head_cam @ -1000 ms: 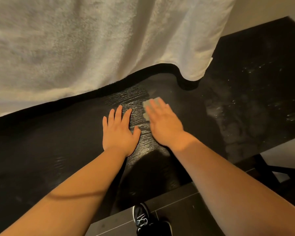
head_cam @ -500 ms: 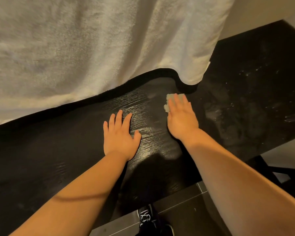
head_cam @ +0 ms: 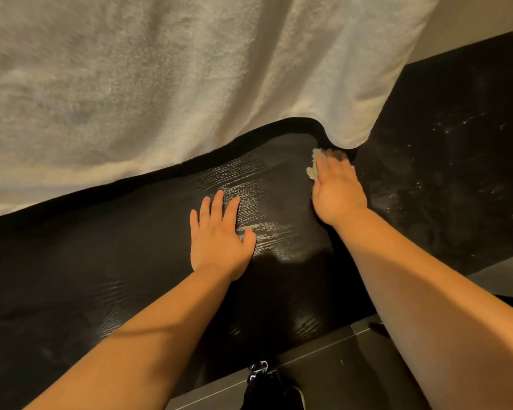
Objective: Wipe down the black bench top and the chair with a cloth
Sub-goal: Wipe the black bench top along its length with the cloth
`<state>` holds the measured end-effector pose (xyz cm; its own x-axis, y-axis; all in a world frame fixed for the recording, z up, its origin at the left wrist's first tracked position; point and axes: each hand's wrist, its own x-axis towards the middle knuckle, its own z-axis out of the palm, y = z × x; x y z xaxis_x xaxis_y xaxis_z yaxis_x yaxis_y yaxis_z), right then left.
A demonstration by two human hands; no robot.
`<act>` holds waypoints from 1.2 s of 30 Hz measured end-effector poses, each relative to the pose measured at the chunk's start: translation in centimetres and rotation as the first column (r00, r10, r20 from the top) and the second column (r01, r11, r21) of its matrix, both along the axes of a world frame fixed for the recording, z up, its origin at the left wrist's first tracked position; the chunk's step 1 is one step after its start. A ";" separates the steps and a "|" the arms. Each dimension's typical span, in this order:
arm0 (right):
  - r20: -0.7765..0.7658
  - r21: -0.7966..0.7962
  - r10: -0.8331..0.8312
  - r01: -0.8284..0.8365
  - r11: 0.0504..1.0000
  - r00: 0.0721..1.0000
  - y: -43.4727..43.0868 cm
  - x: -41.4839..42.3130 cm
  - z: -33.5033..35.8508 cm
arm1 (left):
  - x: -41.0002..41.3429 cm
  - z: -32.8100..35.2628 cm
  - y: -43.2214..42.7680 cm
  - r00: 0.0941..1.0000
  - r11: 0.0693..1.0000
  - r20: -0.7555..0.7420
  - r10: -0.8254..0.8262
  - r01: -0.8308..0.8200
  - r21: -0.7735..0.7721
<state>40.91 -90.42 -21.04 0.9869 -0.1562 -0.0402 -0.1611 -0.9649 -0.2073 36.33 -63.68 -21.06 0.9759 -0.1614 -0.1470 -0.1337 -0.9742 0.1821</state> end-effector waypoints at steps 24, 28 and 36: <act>-0.081 0.065 0.432 -0.427 0.902 0.898 6.0 -0.4 0.9 | 4.0 1.2 -3.2 0.990 0.988 0.061 0.126 -0.120 -0.097; -0.071 0.074 0.598 -0.593 0.802 0.799 4.3 3.3 -0.2 | 5.1 -0.2 -4.2 0.992 0.993 0.044 0.119 -0.119 -0.010; -0.034 0.027 0.231 -0.230 0.973 0.972 0.3 6.6 -0.7 | 5.5 -0.6 -4.3 0.994 0.993 0.026 0.105 -0.107 0.042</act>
